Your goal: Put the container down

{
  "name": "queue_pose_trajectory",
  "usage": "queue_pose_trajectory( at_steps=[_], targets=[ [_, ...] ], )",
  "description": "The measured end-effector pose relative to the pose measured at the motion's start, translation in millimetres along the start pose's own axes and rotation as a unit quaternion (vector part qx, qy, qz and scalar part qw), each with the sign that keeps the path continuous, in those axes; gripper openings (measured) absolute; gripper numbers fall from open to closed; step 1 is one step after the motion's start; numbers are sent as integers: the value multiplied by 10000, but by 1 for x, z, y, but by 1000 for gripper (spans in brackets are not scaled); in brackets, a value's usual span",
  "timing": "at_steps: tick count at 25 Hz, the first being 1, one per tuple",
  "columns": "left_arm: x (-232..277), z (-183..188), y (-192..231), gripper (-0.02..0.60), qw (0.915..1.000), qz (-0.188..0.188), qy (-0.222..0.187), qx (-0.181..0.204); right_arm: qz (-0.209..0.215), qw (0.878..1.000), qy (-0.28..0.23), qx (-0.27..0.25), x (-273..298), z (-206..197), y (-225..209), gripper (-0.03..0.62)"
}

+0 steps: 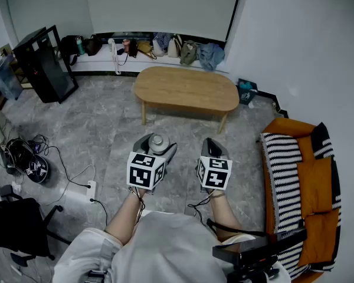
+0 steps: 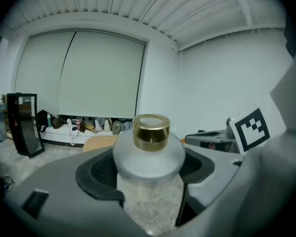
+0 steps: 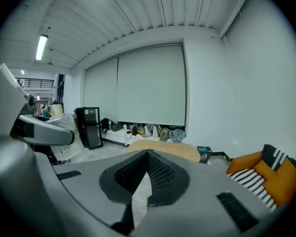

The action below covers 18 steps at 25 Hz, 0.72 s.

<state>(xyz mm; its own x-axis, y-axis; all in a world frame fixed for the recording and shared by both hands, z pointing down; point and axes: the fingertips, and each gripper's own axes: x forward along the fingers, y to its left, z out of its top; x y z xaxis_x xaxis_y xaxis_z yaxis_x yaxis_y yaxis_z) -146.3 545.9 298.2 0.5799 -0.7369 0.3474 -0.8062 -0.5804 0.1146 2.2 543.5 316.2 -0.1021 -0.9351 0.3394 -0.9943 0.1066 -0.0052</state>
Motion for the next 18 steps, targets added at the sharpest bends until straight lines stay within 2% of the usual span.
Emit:
queue_pose_trajectory(
  at_steps=[7, 11, 18],
  targets=[
    [2, -4, 16, 341, 10000, 4, -6, -2, 21, 10000, -2, -14, 11, -1, 13, 23],
    [3, -2, 26, 341, 10000, -41, 8, 22, 134, 9996, -62, 223, 18, 2, 21, 23],
    [0, 0, 51, 341, 9997, -160, -6, 159, -114, 9991, -133, 383, 29, 6, 34, 23]
  ],
)
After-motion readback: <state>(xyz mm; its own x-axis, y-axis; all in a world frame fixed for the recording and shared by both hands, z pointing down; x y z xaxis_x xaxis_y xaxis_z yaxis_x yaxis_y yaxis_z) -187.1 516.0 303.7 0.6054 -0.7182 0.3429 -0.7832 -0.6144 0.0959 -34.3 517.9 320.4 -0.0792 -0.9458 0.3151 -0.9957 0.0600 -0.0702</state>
